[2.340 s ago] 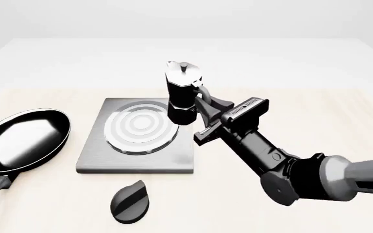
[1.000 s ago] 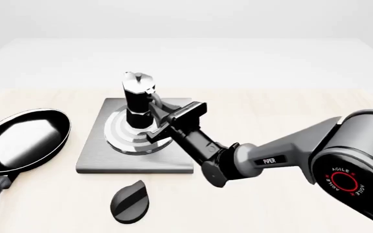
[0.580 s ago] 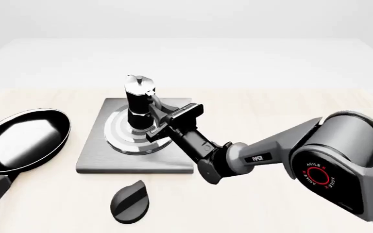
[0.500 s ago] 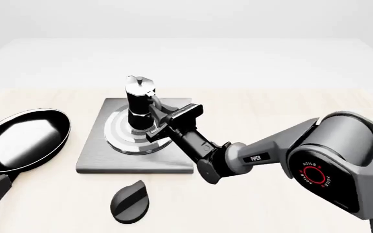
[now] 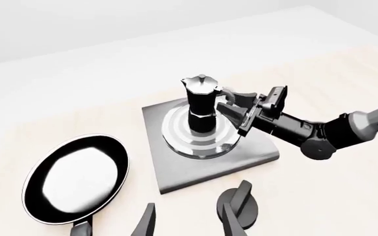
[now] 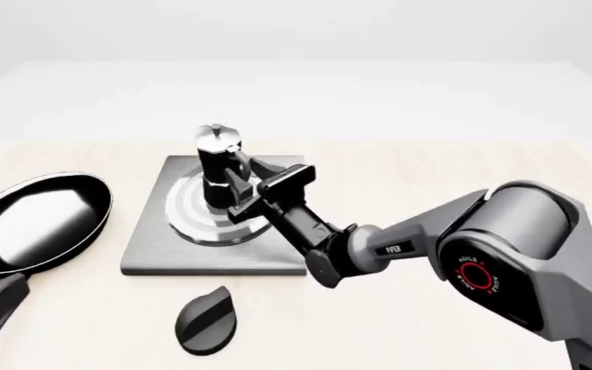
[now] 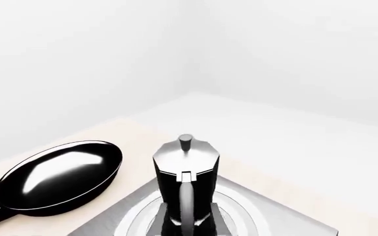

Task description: Turn on the stove and put the moka pot on it.

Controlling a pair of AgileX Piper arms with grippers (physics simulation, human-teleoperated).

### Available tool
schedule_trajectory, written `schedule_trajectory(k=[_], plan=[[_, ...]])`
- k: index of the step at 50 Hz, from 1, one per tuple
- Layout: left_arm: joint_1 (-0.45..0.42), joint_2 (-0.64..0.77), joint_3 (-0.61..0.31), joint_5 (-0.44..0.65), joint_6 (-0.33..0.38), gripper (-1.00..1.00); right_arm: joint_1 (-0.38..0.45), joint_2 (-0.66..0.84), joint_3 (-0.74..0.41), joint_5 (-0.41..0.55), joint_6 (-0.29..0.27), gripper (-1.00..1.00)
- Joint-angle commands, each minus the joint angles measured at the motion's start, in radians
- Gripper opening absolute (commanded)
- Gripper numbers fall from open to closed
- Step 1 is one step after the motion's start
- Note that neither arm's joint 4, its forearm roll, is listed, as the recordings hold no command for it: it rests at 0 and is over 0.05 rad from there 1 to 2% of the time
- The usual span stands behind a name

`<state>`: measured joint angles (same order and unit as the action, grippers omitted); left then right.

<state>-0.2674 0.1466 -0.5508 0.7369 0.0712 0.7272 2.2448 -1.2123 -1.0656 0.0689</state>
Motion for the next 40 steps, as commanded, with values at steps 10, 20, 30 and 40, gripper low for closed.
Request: schedule_trajectory(k=[10, 20, 30, 40], plan=[[-0.001, -0.010, -0.005, 0.001, 0.011, 1.00, 0.008, 0.028, 0.007, 0.045, -0.012, 1.00], [-0.009, -0.037, -0.032, 0.034, 0.016, 1.00, 0.020, -0.050, 0.086, 0.037, -0.017, 1.00], [-0.014, -0.074, -0.072, 0.083, 0.015, 1.00, 0.019, -0.157, 0.191, 0.008, -0.024, 1.00], [-0.006, -0.087, -0.121, 0.124, 0.021, 1.00, -0.005, -0.234, 0.250, 0.013, -0.028, 1.00]])
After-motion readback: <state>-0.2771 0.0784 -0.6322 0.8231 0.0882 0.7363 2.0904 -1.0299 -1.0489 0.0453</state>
